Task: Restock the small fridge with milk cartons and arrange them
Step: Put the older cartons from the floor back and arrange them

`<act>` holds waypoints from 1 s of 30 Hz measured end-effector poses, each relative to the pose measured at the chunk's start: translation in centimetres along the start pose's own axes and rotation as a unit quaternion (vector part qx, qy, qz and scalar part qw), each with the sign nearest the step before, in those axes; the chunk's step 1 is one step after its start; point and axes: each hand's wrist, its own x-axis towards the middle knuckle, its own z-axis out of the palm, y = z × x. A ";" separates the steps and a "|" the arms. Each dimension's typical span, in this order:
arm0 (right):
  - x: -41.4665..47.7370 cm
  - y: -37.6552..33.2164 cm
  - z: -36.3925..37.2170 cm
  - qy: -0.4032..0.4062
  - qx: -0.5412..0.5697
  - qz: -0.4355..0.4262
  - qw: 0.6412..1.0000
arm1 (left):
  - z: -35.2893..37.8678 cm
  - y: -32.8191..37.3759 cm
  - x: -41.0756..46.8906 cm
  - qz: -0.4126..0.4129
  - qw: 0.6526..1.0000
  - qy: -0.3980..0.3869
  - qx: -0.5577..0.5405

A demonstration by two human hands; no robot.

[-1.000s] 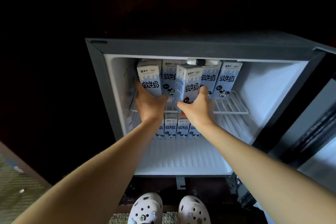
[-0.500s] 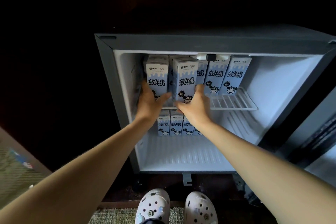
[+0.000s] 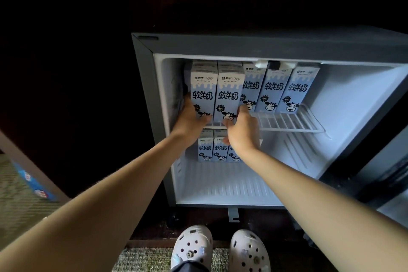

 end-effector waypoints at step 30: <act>-3.8 -1.8 -4.6 -0.050 -0.071 0.005 0.996 | 1.7 3.4 -5.0 -0.072 0.987 0.109 0.093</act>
